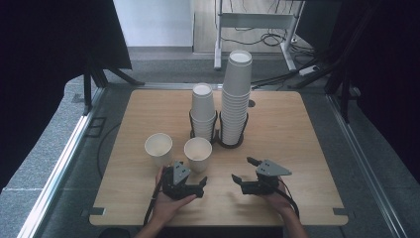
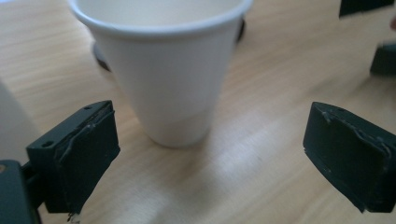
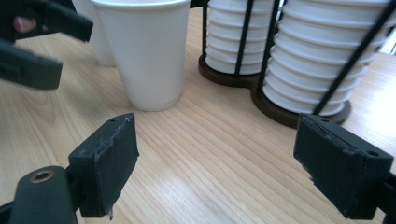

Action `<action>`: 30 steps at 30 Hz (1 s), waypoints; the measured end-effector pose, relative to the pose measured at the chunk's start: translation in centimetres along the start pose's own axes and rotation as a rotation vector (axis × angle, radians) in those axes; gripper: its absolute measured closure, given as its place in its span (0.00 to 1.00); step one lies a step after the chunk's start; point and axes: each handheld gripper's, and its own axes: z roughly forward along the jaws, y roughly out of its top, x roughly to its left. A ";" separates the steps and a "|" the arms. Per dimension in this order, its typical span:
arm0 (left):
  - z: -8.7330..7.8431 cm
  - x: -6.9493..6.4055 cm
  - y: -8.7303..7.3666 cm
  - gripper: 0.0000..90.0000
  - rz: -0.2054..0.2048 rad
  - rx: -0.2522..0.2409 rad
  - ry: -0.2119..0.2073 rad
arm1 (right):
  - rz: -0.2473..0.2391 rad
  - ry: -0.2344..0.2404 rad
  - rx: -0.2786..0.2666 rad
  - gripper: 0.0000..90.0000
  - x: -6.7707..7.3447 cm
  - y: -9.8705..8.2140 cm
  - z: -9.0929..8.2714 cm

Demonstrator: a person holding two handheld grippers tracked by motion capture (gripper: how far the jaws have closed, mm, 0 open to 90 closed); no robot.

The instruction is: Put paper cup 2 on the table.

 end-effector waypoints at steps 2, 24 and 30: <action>0.1 0.0 -0.4 0.04 0.012 0.002 -0.025 | 0.008 -0.005 -0.006 0.16 -0.1 -0.1 -0.5; 0.4 1.5 -1.3 0.07 0.021 0.020 -0.192 | 0.026 0.004 0.019 0.20 -1.7 -1.4 -4.4; 0.3 1.7 -1.3 0.07 0.018 0.015 -0.194 | 0.022 0.007 0.014 0.20 -1.7 -1.4 -4.4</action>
